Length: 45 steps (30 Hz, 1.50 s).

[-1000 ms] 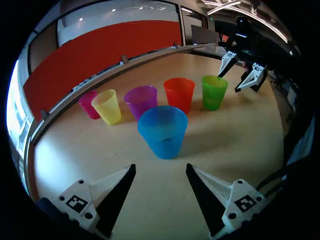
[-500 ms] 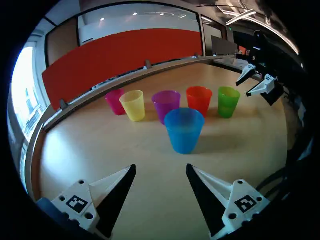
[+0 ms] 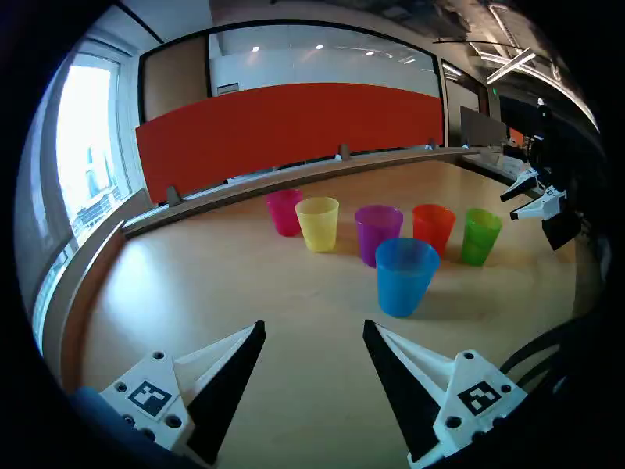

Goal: Pour water

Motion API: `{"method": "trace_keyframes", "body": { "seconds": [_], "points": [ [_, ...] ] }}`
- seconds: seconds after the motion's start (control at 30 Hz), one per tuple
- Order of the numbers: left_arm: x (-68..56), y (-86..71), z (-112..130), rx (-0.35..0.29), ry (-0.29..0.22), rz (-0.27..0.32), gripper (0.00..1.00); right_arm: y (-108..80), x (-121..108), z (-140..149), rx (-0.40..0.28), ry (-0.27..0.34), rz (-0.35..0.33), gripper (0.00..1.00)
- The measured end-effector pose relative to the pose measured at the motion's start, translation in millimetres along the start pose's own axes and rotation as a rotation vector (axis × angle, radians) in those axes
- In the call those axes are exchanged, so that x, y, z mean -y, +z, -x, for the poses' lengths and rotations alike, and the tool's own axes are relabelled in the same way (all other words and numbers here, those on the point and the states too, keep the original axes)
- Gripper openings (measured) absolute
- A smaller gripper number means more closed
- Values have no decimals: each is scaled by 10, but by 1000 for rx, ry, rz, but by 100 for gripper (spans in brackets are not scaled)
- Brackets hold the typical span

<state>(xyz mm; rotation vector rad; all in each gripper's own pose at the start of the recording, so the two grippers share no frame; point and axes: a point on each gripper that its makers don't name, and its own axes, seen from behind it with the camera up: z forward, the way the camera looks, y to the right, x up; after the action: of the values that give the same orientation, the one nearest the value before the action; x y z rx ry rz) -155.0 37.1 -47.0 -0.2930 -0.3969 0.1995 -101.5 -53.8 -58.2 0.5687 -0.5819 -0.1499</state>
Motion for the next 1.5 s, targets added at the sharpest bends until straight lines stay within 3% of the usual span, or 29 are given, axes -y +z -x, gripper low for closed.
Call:
{"method": "trace_keyframes", "body": {
  "seconds": [0.37, 0.7, 0.93, 1.1, 1.27, 1.5],
  "points": [
    [228, -83, -104, -81, -97, -72, 93, -25, -274, -216, -127, 91, 166, 100],
    [368, -161, -308, -155, -136, -128, 93, -99, -448, -283, -210, 167, 301, 100],
    [476, -232, -419, -215, -167, -179, 93, -222, -571, -470, -304, 212, 378, 100],
    [478, -278, -537, -282, -211, -192, 93, -286, -620, -591, -377, 245, 424, 99],
    [470, -322, -685, -343, -239, -191, 93, -352, -625, -766, -444, 236, 461, 100],
    [476, -385, -918, -420, -199, -210, 93, -486, -698, -1009, -535, 232, 537, 100]
  ]
}}
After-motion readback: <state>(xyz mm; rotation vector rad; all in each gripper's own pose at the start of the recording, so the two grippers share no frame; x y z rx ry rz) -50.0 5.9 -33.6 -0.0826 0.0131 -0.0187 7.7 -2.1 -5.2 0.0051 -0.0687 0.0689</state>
